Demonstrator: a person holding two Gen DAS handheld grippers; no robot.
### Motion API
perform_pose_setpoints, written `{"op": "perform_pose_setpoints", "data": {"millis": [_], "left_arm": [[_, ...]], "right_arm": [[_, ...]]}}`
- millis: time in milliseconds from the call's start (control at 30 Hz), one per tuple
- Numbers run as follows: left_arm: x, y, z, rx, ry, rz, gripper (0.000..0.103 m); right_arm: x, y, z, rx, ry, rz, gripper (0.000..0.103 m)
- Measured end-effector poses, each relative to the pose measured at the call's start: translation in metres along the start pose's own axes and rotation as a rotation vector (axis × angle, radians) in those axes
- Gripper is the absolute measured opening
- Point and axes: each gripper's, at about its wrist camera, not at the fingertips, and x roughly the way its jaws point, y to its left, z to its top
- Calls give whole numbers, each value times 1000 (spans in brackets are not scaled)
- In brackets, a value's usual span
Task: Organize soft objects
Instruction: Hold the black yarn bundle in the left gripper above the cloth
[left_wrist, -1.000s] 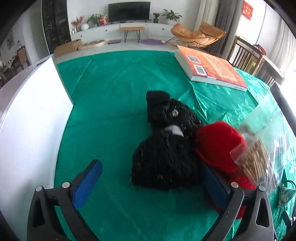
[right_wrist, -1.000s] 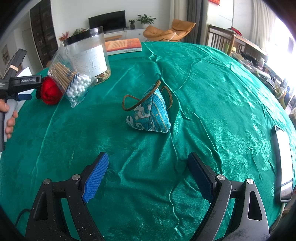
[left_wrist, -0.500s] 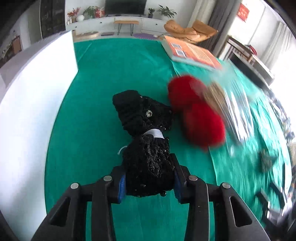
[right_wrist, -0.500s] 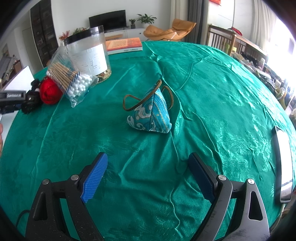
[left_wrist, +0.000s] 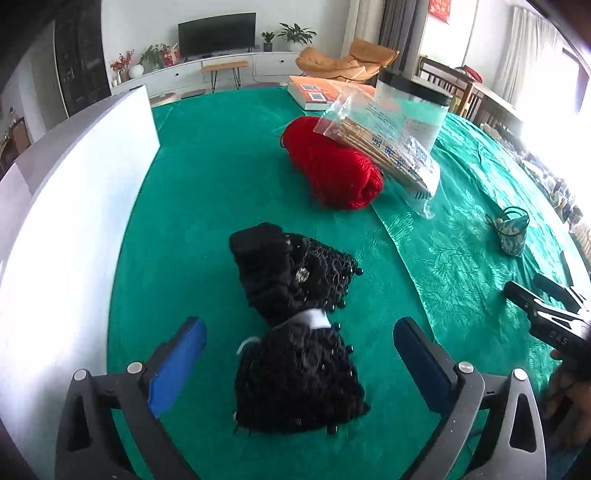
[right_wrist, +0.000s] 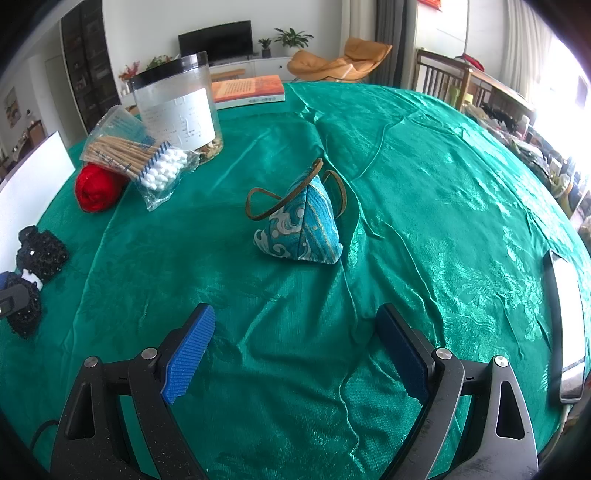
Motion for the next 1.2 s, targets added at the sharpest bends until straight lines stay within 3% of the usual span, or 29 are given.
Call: {"op": "perform_pose_setpoints", "data": {"millis": [133, 233, 1200], "left_arm": [[21, 0, -1, 32, 23, 60, 101], [22, 5, -7, 25, -30, 60, 103], [23, 6, -6, 25, -29, 66, 103]], "right_arm": [[0, 0, 0, 5, -3, 8, 91], [1, 0, 1, 5, -3, 9, 91], [0, 1, 1, -4, 2, 0, 91]]}}
